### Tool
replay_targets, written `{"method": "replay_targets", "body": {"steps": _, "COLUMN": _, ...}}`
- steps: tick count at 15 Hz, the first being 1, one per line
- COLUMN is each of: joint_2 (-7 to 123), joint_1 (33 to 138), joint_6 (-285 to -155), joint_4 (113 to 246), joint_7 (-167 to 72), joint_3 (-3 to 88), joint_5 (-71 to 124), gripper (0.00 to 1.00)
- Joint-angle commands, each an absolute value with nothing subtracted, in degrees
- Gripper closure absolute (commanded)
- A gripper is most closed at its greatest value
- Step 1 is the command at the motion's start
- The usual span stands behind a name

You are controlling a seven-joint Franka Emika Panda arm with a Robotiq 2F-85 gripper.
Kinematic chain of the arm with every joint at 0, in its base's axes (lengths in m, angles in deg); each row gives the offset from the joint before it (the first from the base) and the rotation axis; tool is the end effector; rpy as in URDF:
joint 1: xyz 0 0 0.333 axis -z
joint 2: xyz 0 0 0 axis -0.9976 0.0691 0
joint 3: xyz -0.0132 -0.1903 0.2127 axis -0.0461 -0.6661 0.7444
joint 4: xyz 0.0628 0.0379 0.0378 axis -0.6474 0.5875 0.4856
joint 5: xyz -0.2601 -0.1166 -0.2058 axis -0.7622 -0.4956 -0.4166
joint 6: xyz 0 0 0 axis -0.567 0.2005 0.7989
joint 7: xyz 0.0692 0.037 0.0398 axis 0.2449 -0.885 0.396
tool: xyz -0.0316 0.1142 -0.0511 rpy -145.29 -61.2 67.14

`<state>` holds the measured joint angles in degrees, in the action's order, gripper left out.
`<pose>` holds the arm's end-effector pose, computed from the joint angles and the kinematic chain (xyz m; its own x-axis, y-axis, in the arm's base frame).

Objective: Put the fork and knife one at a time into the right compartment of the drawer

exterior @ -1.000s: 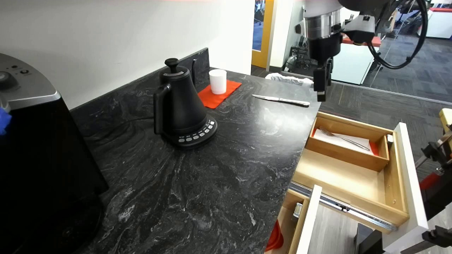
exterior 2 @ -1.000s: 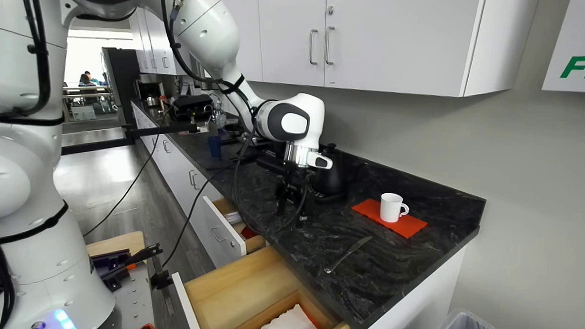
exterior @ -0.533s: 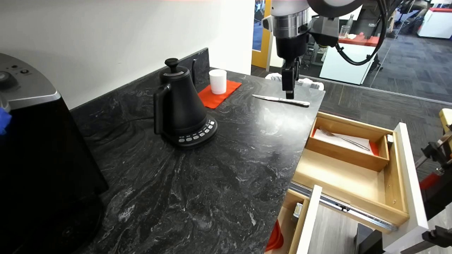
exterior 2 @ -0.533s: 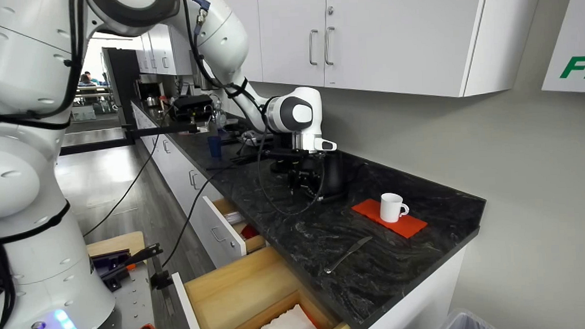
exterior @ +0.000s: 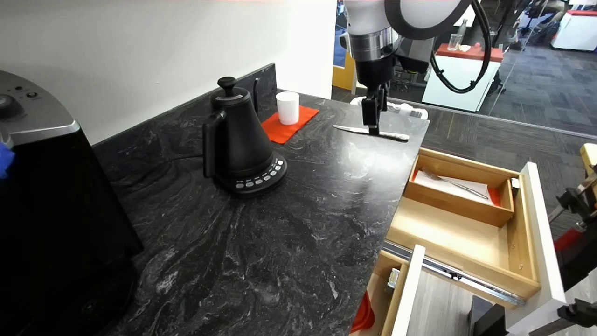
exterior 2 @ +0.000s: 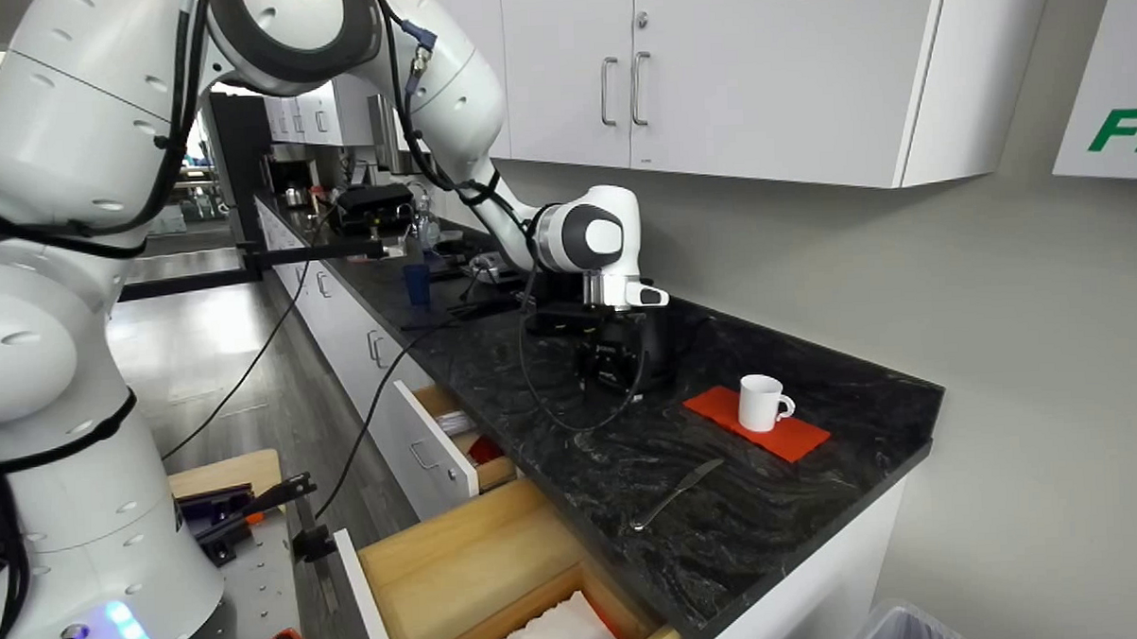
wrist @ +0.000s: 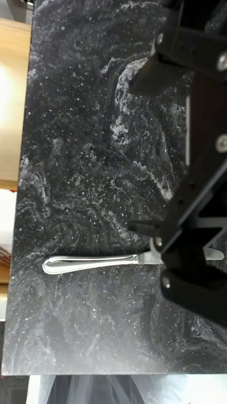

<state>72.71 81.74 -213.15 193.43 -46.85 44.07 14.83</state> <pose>0.5766 0.0060 0.2003 0.9789 0.1212 -0.1644 0.1536 -0.9673 0.2018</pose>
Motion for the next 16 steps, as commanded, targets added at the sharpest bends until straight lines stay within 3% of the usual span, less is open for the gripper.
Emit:
{"method": "replay_targets", "body": {"steps": 1, "joint_2": 73.1, "joint_1": 81.5, "joint_6": -213.08, "joint_4": 193.02, "joint_7": -46.97, "joint_3": 44.05, "joint_5": 14.34, "gripper": 0.0}}
{"method": "replay_targets", "body": {"steps": 16, "joint_2": 77.57, "joint_1": 95.3, "joint_6": -221.12, "joint_4": 192.45, "joint_7": -27.89, "joint_3": 46.39, "joint_5": 26.11, "gripper": 0.0}}
